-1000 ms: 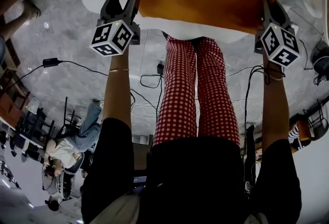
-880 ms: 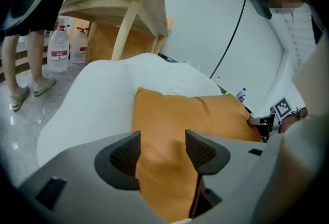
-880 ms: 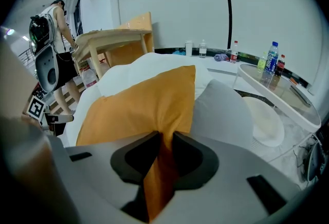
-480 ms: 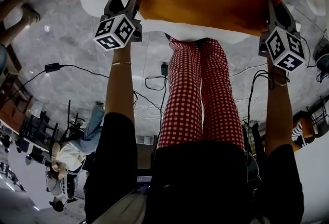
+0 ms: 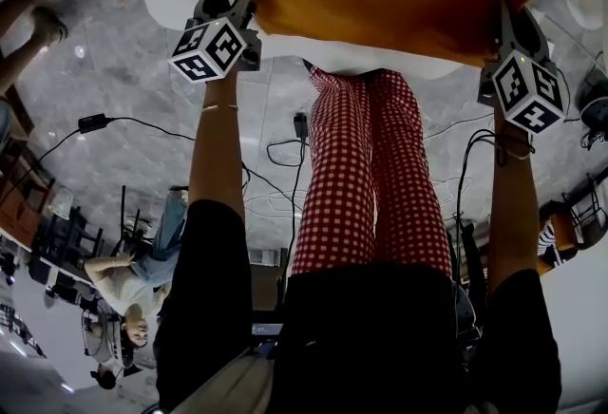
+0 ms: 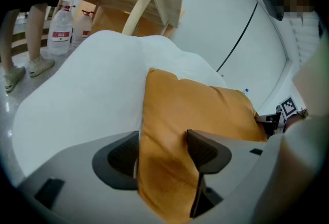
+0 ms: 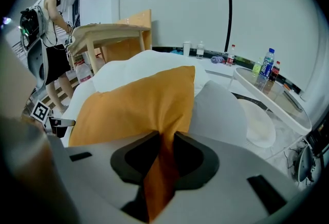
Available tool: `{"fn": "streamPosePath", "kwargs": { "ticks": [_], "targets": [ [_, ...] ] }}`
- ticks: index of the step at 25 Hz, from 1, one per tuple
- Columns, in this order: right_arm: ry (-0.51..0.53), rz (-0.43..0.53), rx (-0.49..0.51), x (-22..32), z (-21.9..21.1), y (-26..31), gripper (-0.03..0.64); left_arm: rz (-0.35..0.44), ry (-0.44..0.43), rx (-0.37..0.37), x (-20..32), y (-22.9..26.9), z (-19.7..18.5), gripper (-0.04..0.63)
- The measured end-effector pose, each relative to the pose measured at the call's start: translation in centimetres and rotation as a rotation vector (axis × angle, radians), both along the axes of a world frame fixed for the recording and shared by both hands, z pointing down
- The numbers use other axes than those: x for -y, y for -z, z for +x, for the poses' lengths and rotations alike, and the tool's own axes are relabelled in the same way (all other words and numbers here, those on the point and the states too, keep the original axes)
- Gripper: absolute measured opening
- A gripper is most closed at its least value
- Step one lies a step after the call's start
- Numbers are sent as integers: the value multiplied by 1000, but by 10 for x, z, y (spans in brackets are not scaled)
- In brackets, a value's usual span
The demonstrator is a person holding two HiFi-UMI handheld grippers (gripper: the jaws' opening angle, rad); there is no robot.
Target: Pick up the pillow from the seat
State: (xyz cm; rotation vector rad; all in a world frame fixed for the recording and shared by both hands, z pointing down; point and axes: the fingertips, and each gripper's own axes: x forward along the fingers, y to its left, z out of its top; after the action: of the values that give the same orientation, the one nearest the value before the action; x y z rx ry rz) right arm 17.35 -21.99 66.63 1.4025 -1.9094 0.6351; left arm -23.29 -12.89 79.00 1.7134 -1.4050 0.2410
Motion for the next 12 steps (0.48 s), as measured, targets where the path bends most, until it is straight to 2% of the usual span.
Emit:
{"fn": "streamPosePath", "kwargs": {
  "ticks": [8,12],
  "targets": [
    [-5,2,-18,-6,3,1,95,-22,4,-76,2,-12,8,282],
    [-19,3,-11,-8,5,0,95,-13,12,-72,5,-13,12,282]
  ]
}}
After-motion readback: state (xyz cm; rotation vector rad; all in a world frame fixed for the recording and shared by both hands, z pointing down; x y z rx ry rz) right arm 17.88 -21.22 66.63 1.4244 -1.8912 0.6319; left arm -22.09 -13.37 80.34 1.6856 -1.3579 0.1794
